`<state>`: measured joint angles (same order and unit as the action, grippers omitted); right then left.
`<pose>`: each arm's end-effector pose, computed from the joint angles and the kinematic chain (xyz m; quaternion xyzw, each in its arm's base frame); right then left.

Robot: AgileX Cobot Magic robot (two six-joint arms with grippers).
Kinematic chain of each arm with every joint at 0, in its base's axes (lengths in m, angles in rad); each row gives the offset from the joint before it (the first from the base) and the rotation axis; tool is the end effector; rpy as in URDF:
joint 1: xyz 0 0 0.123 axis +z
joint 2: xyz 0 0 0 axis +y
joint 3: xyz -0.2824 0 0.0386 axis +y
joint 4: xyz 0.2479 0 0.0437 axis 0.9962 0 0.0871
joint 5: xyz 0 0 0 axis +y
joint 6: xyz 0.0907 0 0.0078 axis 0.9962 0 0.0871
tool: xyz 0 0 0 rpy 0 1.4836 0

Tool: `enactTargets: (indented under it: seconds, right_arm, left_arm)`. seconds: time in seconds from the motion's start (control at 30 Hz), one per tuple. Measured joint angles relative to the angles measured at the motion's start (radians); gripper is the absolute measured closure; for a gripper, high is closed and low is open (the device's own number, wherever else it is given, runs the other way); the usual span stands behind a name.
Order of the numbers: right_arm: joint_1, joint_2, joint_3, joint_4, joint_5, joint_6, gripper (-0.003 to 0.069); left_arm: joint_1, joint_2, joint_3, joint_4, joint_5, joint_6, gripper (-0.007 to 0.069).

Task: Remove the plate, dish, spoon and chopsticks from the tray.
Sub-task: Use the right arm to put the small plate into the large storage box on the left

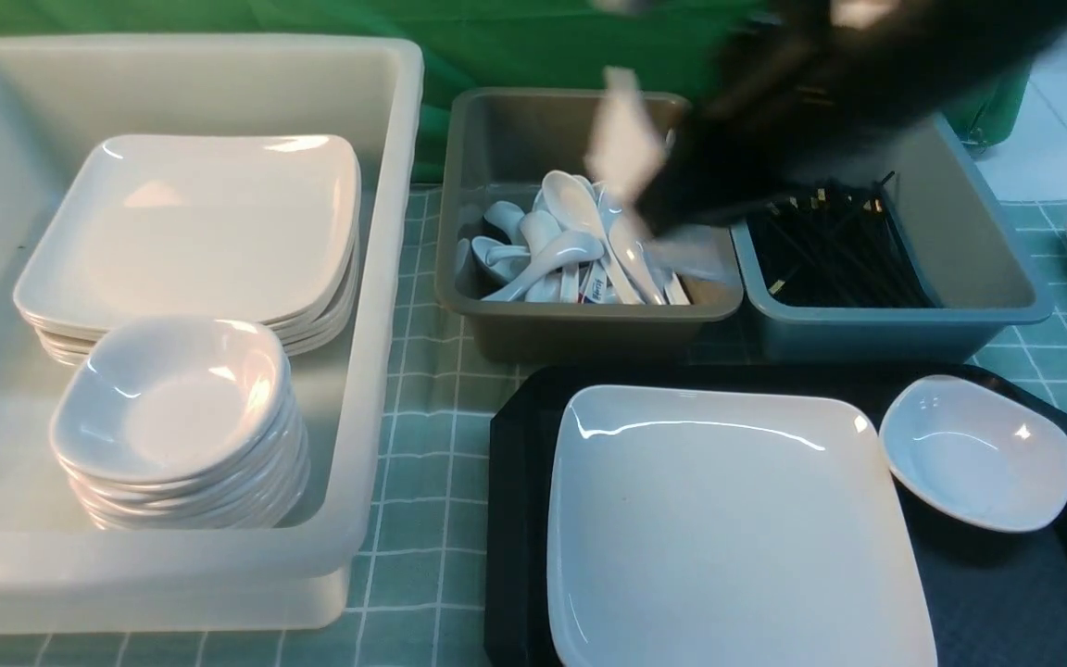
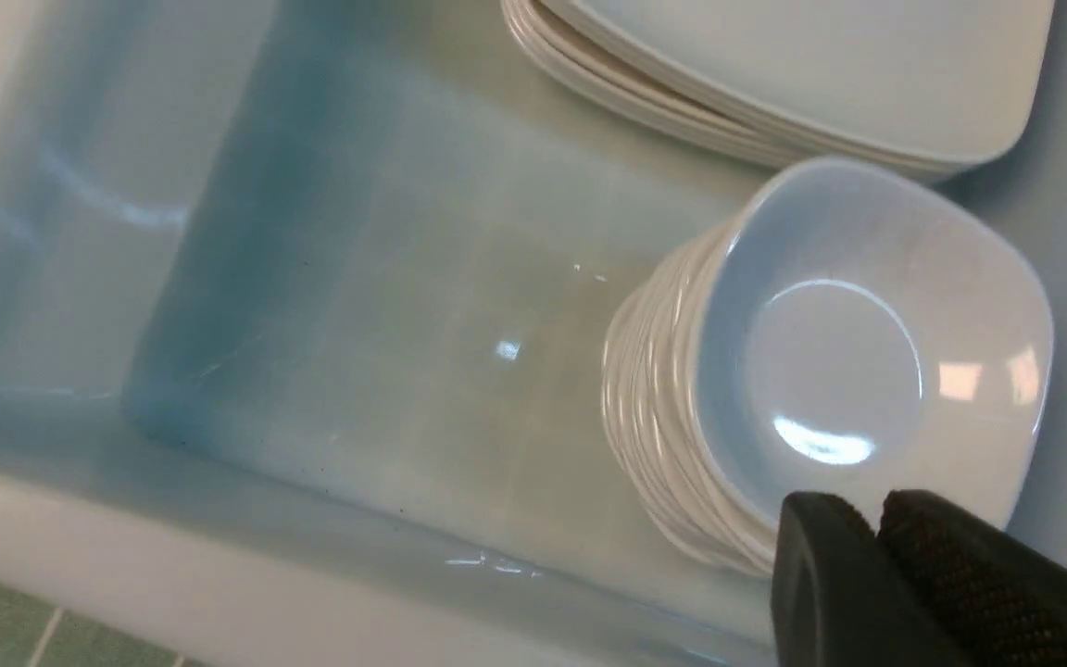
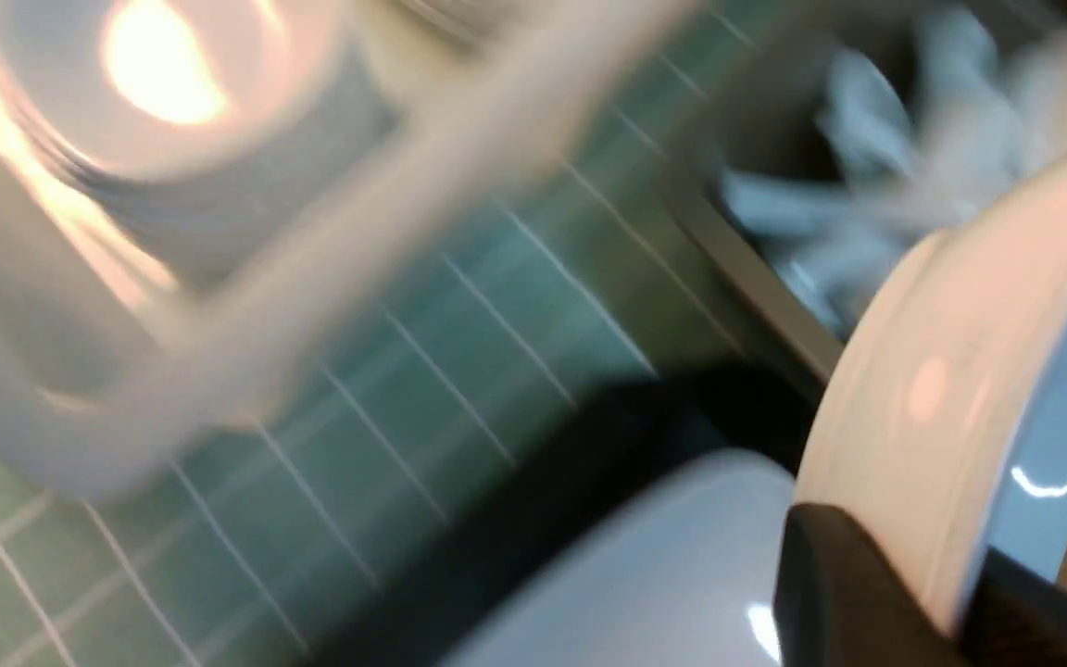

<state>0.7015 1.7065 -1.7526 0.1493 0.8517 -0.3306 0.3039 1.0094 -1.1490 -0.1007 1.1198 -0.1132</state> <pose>0.2917 0.2598 0.3934 -0.4293 0.8004 0.1462 0.3920 0.1729 0.0456 0.3898 -0.2005 0.9204 -0.0182 0.3353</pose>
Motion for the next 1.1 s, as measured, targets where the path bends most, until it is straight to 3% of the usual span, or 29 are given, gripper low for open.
enactTargets:
  seconds: [0.1, 0.27, 0.47, 0.7, 0.77, 0.9, 0.97, 1.03, 1.1]
  right_arm:
    - [0.108, 0.157, -0.193, 0.008, -0.027, -0.051, 0.0596]
    - [0.235, 0.366, -0.436, -0.003, -0.039, -0.110, 0.0596]
    - [0.312, 0.509, -0.526, -0.095, -0.072, -0.157, 0.0596]
    - [0.351, 0.575, -0.527, -0.119, -0.111, -0.248, 0.0571]
    - [0.355, 0.578, -0.527, -0.118, -0.113, -0.254, 0.0526]
    - [0.358, 0.578, -0.528, -0.119, -0.112, -0.258, 0.0267]
    - [0.358, 0.578, -0.530, -0.119, -0.108, -0.239, 0.0180]
    - [0.359, 0.572, -0.530, -0.119, -0.086, -0.188, 0.0100]
    - [0.359, 0.556, -0.531, -0.119, -0.049, -0.126, 0.0074]
  left_arm:
    - [0.063, -0.029, 0.000, -0.070, 0.009, 0.041, 0.0565]
    - [0.076, -0.054, 0.000, -0.085, 0.037, 0.059, 0.0565]
    - [0.077, -0.058, 0.001, -0.086, 0.053, 0.077, 0.0565]
    - [0.077, -0.059, 0.001, -0.086, 0.053, 0.084, 0.0565]
    - [0.077, -0.059, 0.001, -0.086, 0.053, 0.084, 0.0565]
    - [0.077, -0.059, 0.001, -0.086, 0.053, 0.084, 0.0565]
    - [0.077, -0.059, 0.001, -0.086, 0.053, 0.084, 0.0565]
    - [0.077, -0.059, 0.001, -0.088, 0.052, 0.084, 0.0565]
    - [0.077, -0.059, 0.001, -0.097, 0.050, 0.085, 0.0565]
